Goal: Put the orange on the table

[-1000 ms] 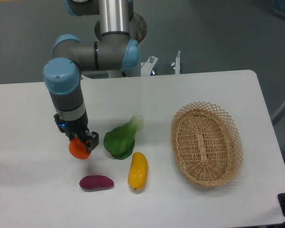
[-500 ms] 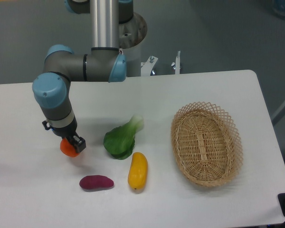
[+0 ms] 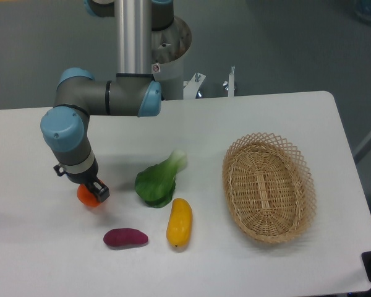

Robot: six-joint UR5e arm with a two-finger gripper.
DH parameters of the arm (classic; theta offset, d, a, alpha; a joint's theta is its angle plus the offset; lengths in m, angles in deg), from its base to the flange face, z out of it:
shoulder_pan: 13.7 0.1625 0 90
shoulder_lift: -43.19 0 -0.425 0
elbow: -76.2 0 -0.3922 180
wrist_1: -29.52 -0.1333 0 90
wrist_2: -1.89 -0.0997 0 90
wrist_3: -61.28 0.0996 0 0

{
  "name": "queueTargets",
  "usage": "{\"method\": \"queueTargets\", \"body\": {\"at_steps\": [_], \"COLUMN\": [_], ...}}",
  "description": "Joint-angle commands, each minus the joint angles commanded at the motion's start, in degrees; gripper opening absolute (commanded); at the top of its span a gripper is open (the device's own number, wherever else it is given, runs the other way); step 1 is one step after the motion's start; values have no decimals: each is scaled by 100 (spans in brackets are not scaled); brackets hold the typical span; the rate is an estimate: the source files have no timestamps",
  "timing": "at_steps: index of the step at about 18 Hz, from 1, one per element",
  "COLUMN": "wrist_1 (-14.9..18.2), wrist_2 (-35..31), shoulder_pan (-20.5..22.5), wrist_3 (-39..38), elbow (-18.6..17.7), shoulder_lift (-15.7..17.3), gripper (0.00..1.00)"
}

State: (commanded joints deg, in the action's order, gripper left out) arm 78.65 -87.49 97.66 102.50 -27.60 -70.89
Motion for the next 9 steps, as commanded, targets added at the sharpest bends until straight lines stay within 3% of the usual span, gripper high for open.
{"method": "queueTargets", "body": {"at_steps": [9], "wrist_1": [26], "wrist_2": [-9], "shoulder_pan": [61], "wrist_3": [-17], "elbow": [272], "shoulder_lift": [167], "gripper": [100]}}
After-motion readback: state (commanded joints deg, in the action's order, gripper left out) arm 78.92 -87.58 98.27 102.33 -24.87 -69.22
